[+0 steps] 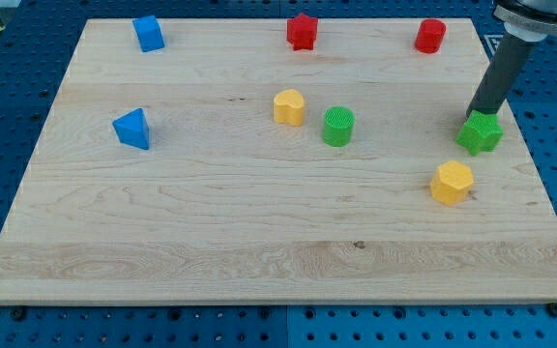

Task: Push the yellow heart a bit left and down

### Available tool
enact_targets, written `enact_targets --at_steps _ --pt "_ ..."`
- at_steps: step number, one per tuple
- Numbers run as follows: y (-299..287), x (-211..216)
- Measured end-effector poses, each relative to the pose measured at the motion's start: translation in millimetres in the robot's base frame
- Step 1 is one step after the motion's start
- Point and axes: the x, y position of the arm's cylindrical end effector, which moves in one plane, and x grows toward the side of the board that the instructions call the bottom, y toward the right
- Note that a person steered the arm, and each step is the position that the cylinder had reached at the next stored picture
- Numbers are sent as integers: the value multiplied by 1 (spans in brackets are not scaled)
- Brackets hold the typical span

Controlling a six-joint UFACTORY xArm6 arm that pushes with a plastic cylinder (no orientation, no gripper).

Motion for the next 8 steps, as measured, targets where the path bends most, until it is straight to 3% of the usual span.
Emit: enact_targets --at_steps 3,5,6,8 --pt "-2 -3" --pt "-86 -40" --pt "-114 -36" --pt "-111 -9"
